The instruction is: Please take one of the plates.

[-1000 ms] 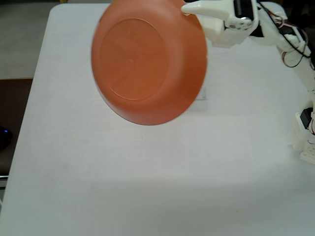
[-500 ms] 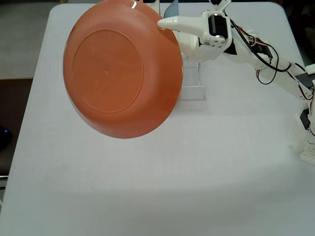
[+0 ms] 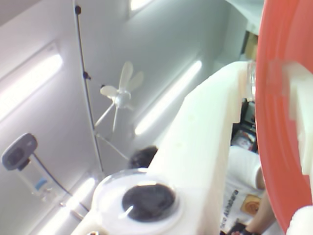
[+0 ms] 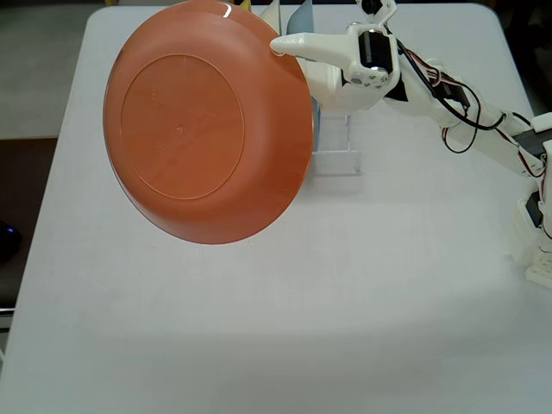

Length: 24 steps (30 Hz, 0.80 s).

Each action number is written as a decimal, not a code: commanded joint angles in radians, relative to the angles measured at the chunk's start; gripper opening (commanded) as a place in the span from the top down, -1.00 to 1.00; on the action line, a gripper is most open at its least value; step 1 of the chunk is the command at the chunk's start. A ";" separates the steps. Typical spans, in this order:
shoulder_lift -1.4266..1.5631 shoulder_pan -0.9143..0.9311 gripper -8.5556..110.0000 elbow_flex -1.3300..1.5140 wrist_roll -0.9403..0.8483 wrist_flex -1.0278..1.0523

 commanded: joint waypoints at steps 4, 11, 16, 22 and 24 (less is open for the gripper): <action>0.032 -0.008 0.86 -0.049 -0.002 -0.040; 0.032 -0.008 0.86 -0.049 -0.012 -0.040; 0.032 -0.008 0.86 -0.049 -0.009 -0.041; 0.031 -0.008 0.86 -0.049 -0.011 -0.043; 0.031 -0.008 0.86 -0.049 -0.011 -0.043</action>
